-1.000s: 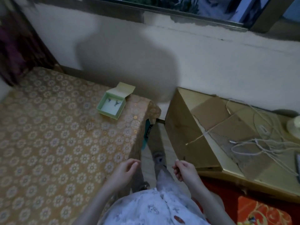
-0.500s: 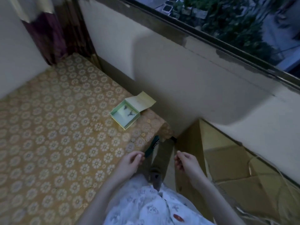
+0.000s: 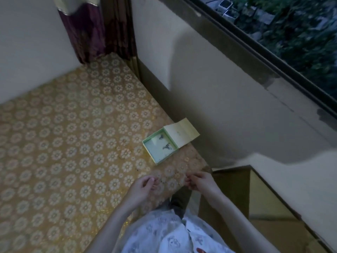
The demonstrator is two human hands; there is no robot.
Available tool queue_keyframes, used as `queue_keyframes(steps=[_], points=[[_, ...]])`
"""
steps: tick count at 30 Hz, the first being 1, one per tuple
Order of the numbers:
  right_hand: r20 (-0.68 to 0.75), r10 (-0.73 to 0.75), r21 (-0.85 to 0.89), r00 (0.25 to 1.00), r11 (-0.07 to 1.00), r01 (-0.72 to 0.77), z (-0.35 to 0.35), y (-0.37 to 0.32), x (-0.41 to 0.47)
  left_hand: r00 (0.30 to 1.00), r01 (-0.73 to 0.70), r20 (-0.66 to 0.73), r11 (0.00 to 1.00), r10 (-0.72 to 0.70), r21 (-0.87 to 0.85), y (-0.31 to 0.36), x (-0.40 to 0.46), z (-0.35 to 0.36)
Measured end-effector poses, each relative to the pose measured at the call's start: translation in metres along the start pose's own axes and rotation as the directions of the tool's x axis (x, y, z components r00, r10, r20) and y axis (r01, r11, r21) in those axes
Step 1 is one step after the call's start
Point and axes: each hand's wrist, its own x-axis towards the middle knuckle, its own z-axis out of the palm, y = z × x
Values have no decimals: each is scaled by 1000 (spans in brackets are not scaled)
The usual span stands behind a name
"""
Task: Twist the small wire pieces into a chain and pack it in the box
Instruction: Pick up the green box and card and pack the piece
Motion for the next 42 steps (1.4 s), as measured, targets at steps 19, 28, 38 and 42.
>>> queue_keyframes(steps=[19,28,38,42], points=[[248,-210,-696,946,640,325,94,-84,149,952,274,-1,857,-305,-436,44,109,-28],[373,-84,-716,924,607,345,90,-78,147,932,317,11,800,-362,-509,35,109,-22],[-167,198,1,966,980,-200,-1,-62,156,910,319,-24,735,-415,-598,43,111,-23],[41,415,309,909,860,-407,-10,-63,170,913,309,9,678,-407,-667,53,110,-28]])
